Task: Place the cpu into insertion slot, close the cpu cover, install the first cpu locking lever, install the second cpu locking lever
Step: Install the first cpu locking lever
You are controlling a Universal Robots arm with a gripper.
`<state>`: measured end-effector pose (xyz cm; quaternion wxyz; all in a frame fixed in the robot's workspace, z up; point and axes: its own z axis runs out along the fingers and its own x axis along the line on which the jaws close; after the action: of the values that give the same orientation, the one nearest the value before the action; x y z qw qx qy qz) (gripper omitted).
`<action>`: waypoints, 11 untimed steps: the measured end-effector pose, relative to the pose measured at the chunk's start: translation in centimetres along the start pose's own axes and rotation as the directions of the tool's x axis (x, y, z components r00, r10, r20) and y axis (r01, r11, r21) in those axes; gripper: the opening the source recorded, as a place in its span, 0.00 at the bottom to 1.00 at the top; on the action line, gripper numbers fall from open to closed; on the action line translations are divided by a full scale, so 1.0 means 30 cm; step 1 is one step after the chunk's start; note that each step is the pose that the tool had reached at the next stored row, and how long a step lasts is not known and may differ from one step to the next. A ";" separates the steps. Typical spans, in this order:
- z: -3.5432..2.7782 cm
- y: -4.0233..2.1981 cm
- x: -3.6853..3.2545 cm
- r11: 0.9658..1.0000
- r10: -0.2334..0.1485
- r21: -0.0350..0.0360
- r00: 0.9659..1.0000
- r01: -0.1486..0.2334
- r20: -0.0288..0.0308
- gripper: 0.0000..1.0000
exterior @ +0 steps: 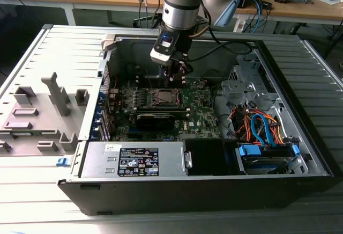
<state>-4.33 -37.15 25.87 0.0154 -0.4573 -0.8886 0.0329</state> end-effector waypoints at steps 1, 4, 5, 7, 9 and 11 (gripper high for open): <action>0.000 0.000 0.000 1.000 -0.004 0.000 1.000 0.004 0.000 0.11; 0.000 0.000 0.000 1.000 -0.013 0.000 1.000 0.013 0.001 0.11; 0.000 0.000 0.000 1.000 -0.015 0.000 1.000 0.015 0.001 0.11; 0.000 0.000 0.000 1.000 -0.022 0.000 1.000 0.022 0.002 0.11; 0.000 0.000 0.000 1.000 -0.027 0.000 1.000 0.027 0.002 0.11; 0.000 0.000 0.000 1.000 -0.031 0.000 1.000 0.031 0.002 0.11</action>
<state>-4.33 -37.15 25.88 0.0149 -0.4433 -0.8956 0.0331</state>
